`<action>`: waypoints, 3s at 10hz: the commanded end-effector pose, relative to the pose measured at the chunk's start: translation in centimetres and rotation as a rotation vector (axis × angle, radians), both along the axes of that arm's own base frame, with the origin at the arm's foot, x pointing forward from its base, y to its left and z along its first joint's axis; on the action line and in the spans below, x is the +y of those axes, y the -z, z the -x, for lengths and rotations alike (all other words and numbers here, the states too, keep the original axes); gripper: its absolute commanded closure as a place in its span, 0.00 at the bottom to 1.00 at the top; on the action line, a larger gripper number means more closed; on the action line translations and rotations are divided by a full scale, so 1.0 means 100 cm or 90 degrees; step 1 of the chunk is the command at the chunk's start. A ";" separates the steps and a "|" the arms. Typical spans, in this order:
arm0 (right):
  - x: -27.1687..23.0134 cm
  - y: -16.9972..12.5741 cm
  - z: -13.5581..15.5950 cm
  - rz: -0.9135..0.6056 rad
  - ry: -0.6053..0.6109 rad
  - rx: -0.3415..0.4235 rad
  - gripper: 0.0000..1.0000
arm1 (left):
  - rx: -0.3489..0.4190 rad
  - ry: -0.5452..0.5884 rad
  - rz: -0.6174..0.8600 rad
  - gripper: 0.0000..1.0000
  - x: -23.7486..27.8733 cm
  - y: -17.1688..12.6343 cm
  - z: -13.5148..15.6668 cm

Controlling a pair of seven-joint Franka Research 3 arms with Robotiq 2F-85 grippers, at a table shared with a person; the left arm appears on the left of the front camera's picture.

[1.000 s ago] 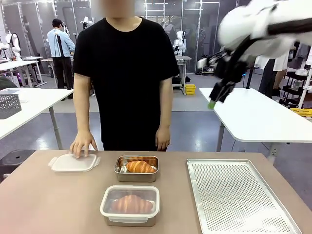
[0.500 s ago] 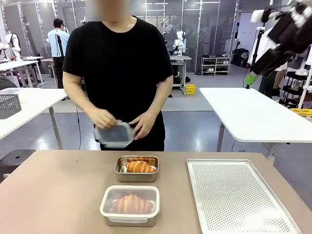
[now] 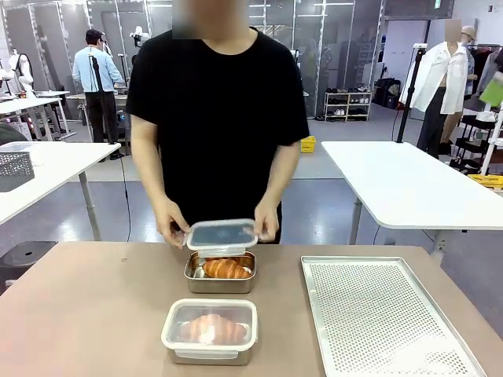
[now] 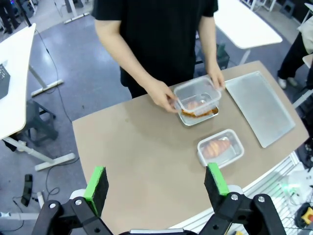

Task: Place the bread into the airtight container.
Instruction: Pick up a Butter Roll and place it into an empty Airtight Container.

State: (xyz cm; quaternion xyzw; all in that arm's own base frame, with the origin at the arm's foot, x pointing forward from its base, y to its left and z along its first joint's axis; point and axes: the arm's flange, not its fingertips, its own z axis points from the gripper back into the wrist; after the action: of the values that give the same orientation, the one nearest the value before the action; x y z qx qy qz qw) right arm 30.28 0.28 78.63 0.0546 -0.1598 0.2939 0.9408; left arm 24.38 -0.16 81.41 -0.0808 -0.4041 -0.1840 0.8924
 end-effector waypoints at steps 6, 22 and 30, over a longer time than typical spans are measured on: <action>0.003 -0.003 0.001 -0.002 0.010 0.016 0.00 | -0.002 0.001 -0.006 0.00 0.001 -0.002 0.000; 0.003 -0.003 0.001 -0.002 0.010 0.016 0.00 | -0.002 0.001 -0.006 0.00 0.001 -0.002 0.000; 0.003 -0.003 0.001 -0.002 0.010 0.016 0.00 | -0.002 0.001 -0.006 0.00 0.001 -0.002 0.000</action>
State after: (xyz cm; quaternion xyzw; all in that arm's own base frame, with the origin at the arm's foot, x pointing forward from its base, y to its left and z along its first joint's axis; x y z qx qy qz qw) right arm 30.28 0.86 79.00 0.0621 -0.1479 0.2807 0.9463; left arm 24.37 -0.16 81.41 -0.0808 -0.4041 -0.1840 0.8924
